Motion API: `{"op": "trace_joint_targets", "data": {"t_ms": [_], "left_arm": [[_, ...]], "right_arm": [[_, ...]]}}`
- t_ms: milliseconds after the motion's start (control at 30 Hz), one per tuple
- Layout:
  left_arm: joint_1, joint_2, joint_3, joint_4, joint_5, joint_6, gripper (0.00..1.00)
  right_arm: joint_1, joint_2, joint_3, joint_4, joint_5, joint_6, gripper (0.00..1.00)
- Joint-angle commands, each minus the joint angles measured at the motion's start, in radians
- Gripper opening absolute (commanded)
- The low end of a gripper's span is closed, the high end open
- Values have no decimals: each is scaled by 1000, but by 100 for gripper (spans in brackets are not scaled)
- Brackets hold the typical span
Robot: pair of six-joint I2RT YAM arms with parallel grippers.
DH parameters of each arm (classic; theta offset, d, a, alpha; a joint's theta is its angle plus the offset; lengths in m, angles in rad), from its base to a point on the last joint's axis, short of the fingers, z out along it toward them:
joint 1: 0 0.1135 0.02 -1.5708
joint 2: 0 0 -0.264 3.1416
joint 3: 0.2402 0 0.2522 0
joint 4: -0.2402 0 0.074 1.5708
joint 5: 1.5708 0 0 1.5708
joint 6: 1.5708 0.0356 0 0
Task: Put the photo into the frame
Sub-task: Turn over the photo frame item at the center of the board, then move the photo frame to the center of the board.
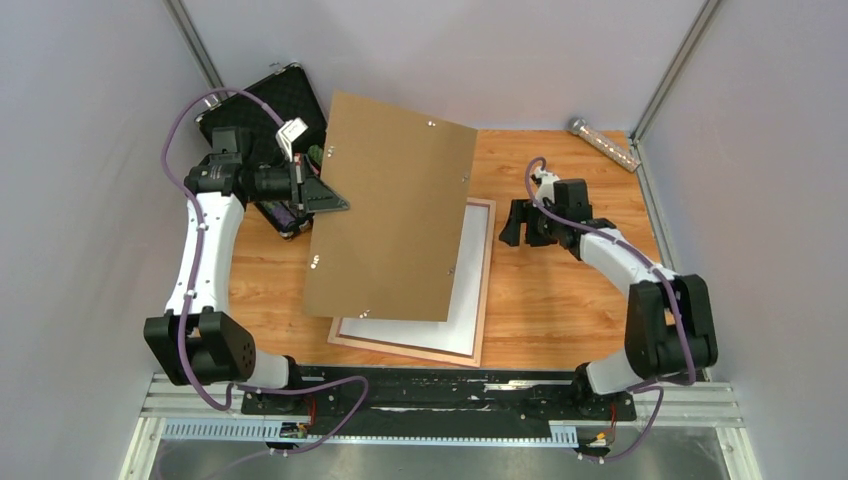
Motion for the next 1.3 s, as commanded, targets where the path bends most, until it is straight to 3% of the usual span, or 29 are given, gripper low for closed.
{"op": "trace_joint_targets", "data": {"t_ms": [0, 600, 1267], "left_arm": [[13, -28, 25, -98, 35, 115, 0], [21, -40, 22, -109, 12, 150, 0], [22, -35, -5, -73, 15, 137, 0]], "right_arm": [[41, 91, 71, 46, 39, 24, 71], [127, 291, 157, -4, 64, 21, 68], [163, 357, 184, -25, 110, -1, 53]]}}
